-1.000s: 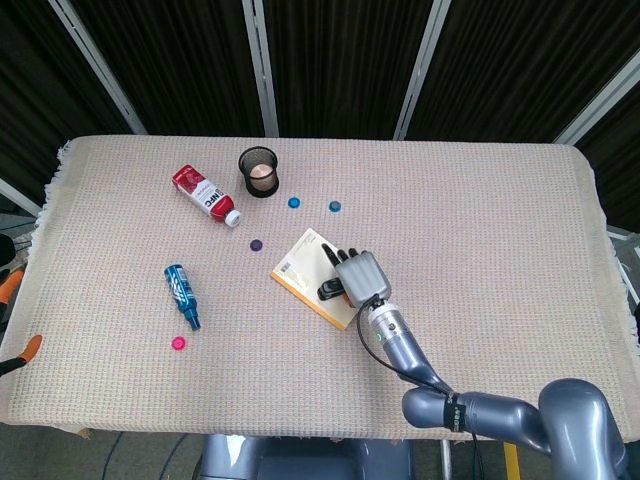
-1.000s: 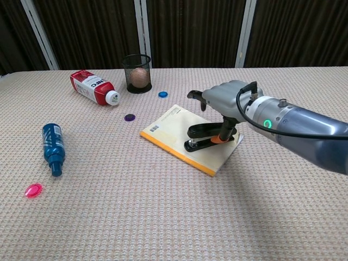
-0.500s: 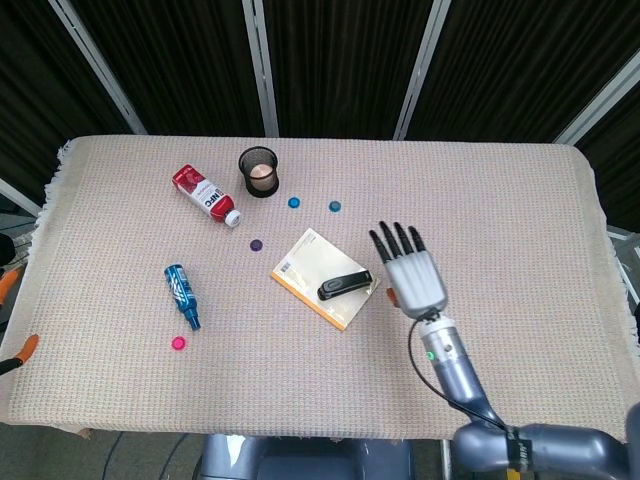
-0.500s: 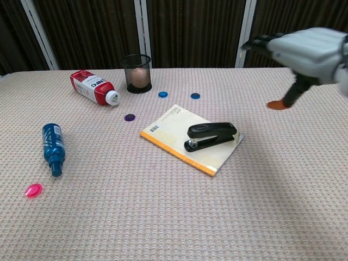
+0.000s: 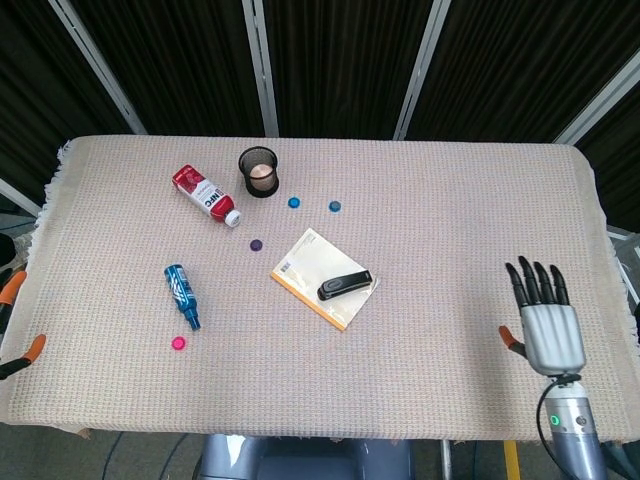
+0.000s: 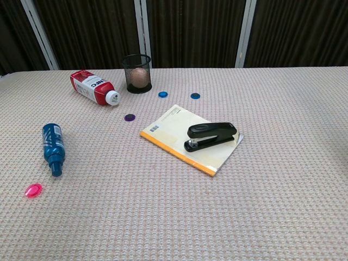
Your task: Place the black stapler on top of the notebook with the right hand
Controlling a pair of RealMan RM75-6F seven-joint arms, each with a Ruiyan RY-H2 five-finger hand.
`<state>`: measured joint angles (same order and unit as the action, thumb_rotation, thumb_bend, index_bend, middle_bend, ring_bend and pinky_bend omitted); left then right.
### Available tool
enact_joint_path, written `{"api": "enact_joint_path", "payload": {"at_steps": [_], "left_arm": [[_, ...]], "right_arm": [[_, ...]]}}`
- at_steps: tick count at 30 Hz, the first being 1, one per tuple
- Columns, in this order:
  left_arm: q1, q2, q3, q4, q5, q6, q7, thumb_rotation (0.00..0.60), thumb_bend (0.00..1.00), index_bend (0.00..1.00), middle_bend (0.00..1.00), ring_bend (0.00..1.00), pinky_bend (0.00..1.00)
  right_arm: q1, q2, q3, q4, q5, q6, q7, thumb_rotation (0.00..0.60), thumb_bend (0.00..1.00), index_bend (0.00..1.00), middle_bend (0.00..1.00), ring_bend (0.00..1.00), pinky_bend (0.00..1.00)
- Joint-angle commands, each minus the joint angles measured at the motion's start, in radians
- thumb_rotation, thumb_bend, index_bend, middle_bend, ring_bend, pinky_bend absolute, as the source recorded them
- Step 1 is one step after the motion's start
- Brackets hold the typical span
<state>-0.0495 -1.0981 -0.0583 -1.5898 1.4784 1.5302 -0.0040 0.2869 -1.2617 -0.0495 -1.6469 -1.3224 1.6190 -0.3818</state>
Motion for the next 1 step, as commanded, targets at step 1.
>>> {"api": "enact_joint_path", "payload": {"at_steps": [1], "left_arm": [[-0.003,-0.002,0.000,-0.001,0.002,-0.004,0.004,0.600,0.31,0.06,0.00,0.00,0.16]], "right_arm": [[-0.070,-0.039,0.003,0.119,0.034,0.010,0.065,0.600,0.17,0.00,0.00,0.00,0.00]]}}
